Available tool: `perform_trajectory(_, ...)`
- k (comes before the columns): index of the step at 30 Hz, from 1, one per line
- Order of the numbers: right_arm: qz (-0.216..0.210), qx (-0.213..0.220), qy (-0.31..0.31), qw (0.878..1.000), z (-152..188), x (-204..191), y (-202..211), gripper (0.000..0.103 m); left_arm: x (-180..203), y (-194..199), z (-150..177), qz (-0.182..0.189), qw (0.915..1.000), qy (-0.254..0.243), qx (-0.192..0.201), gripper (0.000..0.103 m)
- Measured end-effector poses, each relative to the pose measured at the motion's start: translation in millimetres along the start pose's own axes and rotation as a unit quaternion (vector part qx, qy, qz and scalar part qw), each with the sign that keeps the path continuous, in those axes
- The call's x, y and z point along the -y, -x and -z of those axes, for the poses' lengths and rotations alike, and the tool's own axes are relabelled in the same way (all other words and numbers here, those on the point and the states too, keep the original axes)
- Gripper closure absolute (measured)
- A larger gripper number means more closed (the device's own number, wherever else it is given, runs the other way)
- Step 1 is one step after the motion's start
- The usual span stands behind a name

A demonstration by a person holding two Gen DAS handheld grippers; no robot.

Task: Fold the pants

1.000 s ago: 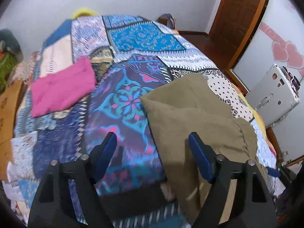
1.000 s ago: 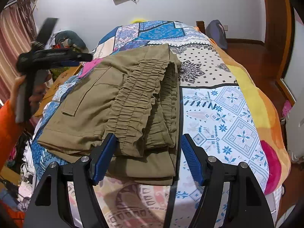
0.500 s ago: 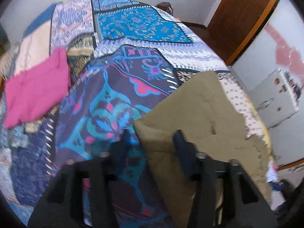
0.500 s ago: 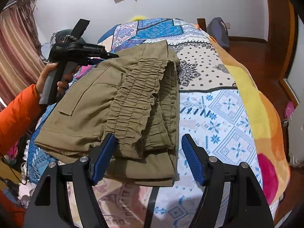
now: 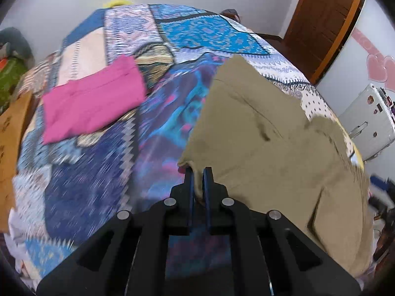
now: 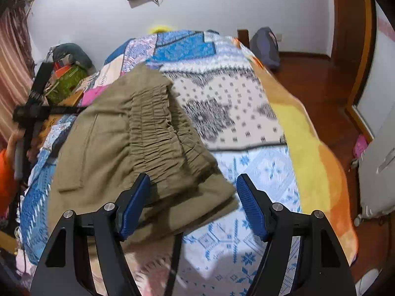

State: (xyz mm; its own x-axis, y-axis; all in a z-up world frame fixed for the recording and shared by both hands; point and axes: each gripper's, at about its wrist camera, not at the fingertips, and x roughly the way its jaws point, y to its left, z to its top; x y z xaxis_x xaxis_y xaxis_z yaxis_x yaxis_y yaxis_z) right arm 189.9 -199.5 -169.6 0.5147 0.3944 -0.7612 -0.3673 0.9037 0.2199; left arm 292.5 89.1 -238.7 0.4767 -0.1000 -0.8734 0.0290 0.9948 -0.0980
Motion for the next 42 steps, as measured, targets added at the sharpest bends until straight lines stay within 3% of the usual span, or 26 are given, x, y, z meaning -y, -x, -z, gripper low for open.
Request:
perform_trajectory(4,-0.017,0.007,0.017,1.000,-2.8,-20.5,6.9,0.035,-10.0,32.2,40.5,-0.021,0.9997,0.006,0.005,0.097)
perform_trajectory(10,-0.034,0.004,0.037,0.999,4.9,-50.6,6.6,0.035,-19.0,71.7,90.5,-0.020,0.9990,0.038,0.015,0.098)
perform_trajectory(16,-0.025,-0.025,0.062,0.997,19.1,-66.6,-13.3,0.035,-18.7,87.7,121.5,-0.016,0.9988,0.044,0.015,0.098)
perform_trajectory(21,-0.026,-0.028,0.040,0.998,20.7,-53.5,-20.5,0.035,-25.8,88.9,137.3,-0.015,0.9976,0.067,0.009,0.098)
perform_trajectory(24,-0.024,-0.034,0.032,0.999,17.7,-50.3,-20.1,0.035,-32.3,88.3,143.7,-0.067,0.9963,0.054,-0.004,0.098)
perform_trajectory(27,-0.020,-0.034,0.047,0.998,12.9,-55.2,-13.5,0.039,-41.6,97.4,142.8,-0.048,0.9971,0.060,-0.004,0.098)
perform_trajectory(31,-0.029,-0.012,0.060,0.998,0.0,-64.1,-2.8,0.039,-33.1,122.9,123.3,-0.046,0.9976,0.032,0.040,0.098)
perform_trajectory(38,-0.074,0.008,0.082,0.994,-26.1,-95.0,-14.9,0.039,31.1,124.9,74.1,0.009,0.9950,-0.061,0.078,0.097)
perform_trajectory(42,-0.107,-0.009,0.094,0.990,-28.5,-111.7,-36.5,0.042,61.2,97.6,55.1,0.044,0.9923,-0.096,0.065,0.097)
